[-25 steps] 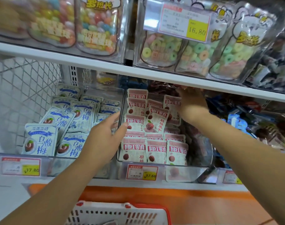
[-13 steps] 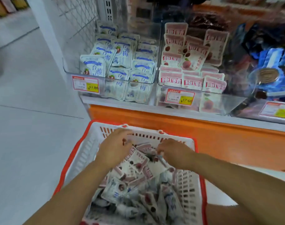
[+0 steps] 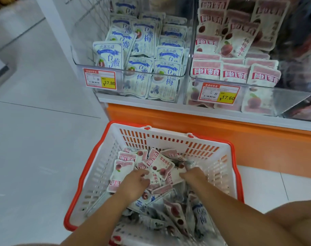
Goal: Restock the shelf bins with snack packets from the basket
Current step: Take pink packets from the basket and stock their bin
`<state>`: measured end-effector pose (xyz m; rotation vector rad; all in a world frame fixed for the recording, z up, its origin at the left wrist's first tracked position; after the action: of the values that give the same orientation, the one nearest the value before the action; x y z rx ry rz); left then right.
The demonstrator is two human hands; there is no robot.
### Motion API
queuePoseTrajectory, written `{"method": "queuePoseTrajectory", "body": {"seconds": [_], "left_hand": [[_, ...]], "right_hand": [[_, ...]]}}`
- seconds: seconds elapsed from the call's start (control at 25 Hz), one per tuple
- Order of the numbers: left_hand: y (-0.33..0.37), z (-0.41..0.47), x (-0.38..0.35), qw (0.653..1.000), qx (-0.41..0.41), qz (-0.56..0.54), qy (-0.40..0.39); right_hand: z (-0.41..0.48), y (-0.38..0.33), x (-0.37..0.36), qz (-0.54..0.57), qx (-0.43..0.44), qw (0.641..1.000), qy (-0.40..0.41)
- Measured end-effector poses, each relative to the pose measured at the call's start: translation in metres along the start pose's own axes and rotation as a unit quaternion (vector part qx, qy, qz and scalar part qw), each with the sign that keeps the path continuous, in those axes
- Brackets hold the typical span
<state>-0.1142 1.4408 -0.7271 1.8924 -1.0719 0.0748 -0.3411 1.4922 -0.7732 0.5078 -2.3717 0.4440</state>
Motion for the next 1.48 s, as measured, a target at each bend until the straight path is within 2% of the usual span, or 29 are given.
{"method": "queuePoseTrajectory", "body": {"seconds": [0.08,0.12,0.2,0.28,0.36,0.44,0.52,0.56,0.6,0.68,0.76,0.84,1.04,1.24,1.4,1.48], "left_hand": [[0.001,0.001,-0.007,0.997,0.029,-0.076,-0.013],[0.005,0.000,-0.010,0.986,0.054,-0.155,-0.014],[0.014,-0.009,-0.017,0.935,0.117,-0.334,-0.015],[0.022,-0.016,-0.021,0.878,0.163,-0.449,-0.023],[0.035,-0.020,-0.023,0.825,0.171,-0.534,-0.075],[0.049,-0.022,-0.022,0.788,0.149,-0.585,-0.124],[0.062,-0.025,-0.019,0.773,0.106,-0.608,-0.148],[0.066,-0.025,-0.017,0.783,0.082,-0.599,-0.143],[0.067,-0.025,-0.015,0.797,0.064,-0.586,-0.134],[0.069,-0.026,-0.011,0.811,0.039,-0.570,-0.123],[0.074,-0.028,-0.008,0.830,0.014,-0.544,-0.117],[0.085,-0.034,-0.010,0.844,-0.008,-0.525,-0.110],[0.103,-0.050,-0.011,0.877,-0.043,-0.470,-0.089],[0.137,-0.072,0.012,0.939,-0.116,-0.320,-0.036],[0.210,-0.094,0.036,0.937,-0.244,-0.247,-0.044],[0.252,-0.104,0.051,0.924,-0.315,-0.218,-0.009]], "right_hand": [[-0.008,-0.002,0.005,0.072,0.011,0.997,-0.012],[-0.013,-0.003,0.011,0.118,0.019,0.993,0.003],[-0.028,-0.004,0.026,0.201,0.048,0.977,0.044],[-0.044,-0.002,0.041,0.229,0.142,0.957,0.105],[-0.072,-0.001,0.056,0.194,0.295,0.916,0.188],[-0.102,0.001,0.056,0.102,0.451,0.846,0.266],[-0.119,0.007,0.043,-0.020,0.515,0.805,0.293],[-0.121,0.009,0.039,-0.034,0.513,0.809,0.283],[-0.123,0.010,0.038,-0.013,0.500,0.828,0.252],[-0.126,0.012,0.047,0.172,0.409,0.886,0.137],[-0.124,0.010,0.057,0.335,0.290,0.897,0.003],[-0.127,0.006,0.066,0.338,0.262,0.903,-0.051],[-0.141,-0.002,0.084,0.386,0.270,0.882,-0.016],[-0.156,-0.008,0.112,0.376,0.302,0.875,-0.039],[-0.206,-0.023,0.195,0.261,0.394,0.879,0.061],[-0.227,-0.026,0.248,0.244,0.406,0.872,0.127]]}}
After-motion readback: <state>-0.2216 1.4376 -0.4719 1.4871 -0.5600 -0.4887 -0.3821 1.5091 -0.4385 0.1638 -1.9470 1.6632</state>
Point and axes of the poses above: each hand's wrist, its own z-axis towards the middle knuckle, its own x-axis out of the back of the hand, y = z × x, the point moved 4 cm from there along z, towards the middle knuckle, and after that the axes turned 12 degrees about -z, right-handed, at the moved point
